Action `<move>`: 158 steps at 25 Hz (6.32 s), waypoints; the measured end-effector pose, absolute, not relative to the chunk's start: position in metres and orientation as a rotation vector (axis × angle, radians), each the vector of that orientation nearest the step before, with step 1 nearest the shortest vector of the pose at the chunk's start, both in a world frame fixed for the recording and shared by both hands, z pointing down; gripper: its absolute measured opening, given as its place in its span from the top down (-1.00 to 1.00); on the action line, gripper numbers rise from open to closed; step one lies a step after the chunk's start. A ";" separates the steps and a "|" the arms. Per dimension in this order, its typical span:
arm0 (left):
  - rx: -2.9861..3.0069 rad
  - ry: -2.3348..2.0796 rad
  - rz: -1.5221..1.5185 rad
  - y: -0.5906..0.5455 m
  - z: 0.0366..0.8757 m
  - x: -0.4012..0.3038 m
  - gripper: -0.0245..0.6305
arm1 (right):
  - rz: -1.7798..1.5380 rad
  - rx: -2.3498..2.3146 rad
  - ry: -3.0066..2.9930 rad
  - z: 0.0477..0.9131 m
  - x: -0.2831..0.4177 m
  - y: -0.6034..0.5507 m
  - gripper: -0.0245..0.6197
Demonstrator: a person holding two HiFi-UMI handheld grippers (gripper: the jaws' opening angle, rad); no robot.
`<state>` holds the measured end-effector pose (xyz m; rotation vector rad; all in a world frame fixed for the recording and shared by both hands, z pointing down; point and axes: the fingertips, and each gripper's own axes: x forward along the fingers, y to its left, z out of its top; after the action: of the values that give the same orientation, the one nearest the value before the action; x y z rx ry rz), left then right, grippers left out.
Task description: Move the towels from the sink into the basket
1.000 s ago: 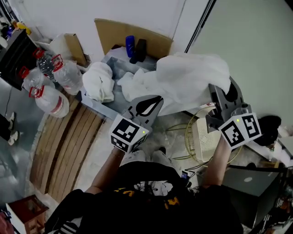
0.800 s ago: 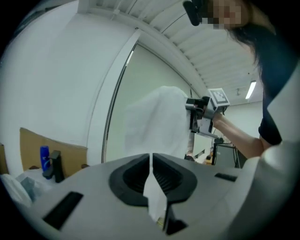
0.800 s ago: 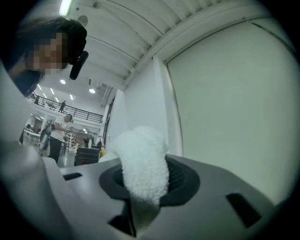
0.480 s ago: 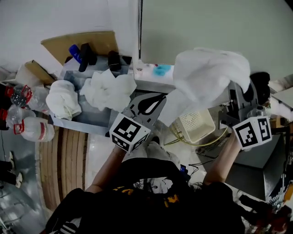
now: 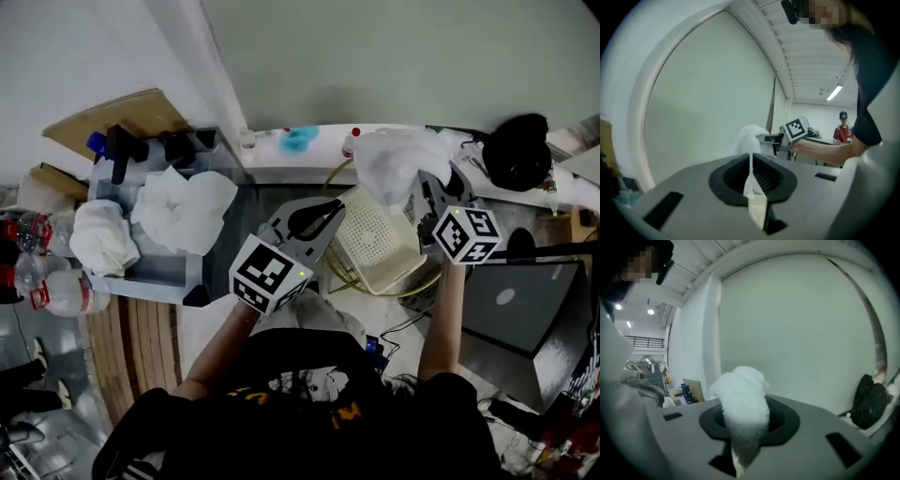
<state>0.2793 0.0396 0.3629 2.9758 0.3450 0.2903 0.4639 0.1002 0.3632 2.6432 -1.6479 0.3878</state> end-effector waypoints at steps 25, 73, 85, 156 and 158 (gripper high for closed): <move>2.933 0.279 0.581 0.038 0.432 0.344 0.85 | 1.317 2.211 -1.230 0.733 0.491 0.138 0.08; 2.635 -0.919 0.361 -0.272 0.443 -0.143 0.85 | 0.289 0.696 -1.875 0.665 -0.056 -0.359 -0.30; 2.531 -1.046 0.344 -0.295 0.460 -0.197 0.85 | 0.281 0.555 -1.659 0.732 -0.047 -0.372 -0.12; 2.915 0.625 0.598 0.119 0.440 0.338 0.85 | 1.402 2.441 -1.027 0.730 0.435 0.285 0.44; 2.918 0.614 0.610 0.119 0.442 0.338 0.85 | 1.504 2.369 -1.011 0.759 0.428 0.289 0.38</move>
<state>0.3382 0.1188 0.4416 2.9177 0.6142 0.6103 0.4282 0.2886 0.7585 2.3691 -1.0113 1.5038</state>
